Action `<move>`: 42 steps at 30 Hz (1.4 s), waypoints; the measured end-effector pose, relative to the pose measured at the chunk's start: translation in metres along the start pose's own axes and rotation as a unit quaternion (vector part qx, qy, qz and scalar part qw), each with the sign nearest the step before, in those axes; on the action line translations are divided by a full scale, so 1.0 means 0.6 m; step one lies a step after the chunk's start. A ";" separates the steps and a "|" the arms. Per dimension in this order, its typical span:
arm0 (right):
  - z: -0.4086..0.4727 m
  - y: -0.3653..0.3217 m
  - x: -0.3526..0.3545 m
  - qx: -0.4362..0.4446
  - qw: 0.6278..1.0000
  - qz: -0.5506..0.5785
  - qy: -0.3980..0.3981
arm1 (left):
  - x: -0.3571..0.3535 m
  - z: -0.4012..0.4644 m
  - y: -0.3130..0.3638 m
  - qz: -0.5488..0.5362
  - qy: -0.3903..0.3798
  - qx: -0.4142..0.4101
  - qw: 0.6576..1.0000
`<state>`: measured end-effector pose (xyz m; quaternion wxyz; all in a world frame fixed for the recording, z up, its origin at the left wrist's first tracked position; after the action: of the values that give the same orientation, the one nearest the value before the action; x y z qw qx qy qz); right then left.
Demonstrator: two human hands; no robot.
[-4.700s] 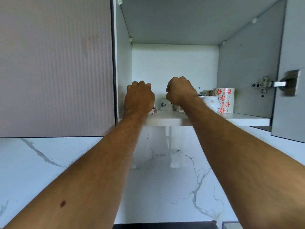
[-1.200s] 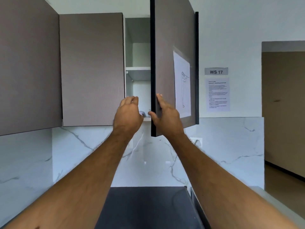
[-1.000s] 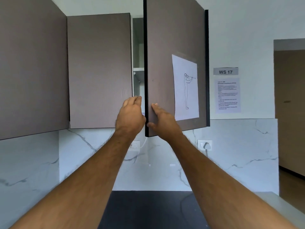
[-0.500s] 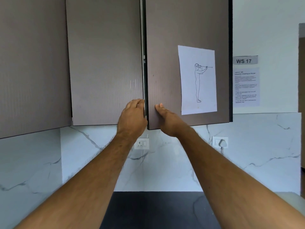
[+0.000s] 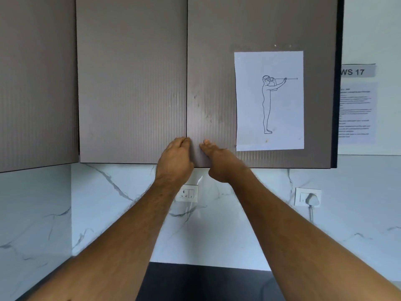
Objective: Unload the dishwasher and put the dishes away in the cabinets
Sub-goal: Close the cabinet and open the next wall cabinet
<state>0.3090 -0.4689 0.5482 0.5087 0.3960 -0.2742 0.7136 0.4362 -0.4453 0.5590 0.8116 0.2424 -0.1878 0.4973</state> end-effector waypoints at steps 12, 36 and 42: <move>0.041 0.025 -0.041 0.030 0.999 -0.021 0.006 | -0.068 0.022 -0.023 -0.011 -0.022 0.056 0.998; 0.014 0.003 -0.056 -0.029 0.999 -0.024 -0.023 | -0.054 -0.020 -0.022 0.059 -0.109 -0.001 0.992; -0.025 0.005 -0.051 -0.034 0.999 -0.019 -0.007 | -0.009 -0.041 -0.037 0.109 -0.066 -0.006 0.992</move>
<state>0.3070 -0.4734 0.5144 0.5335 0.3886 -0.2941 0.6913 0.4552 -0.4433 0.5314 0.7396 0.2479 -0.2690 0.5649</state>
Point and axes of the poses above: each hand's wrist, its own z-axis towards the middle knuckle, its own x-axis out of the back of the hand, y = z × x, the point moved 8 cm from there along z, towards the middle knuckle, and after that the axes turned 2 degrees about -z, right-handed, at the moved point
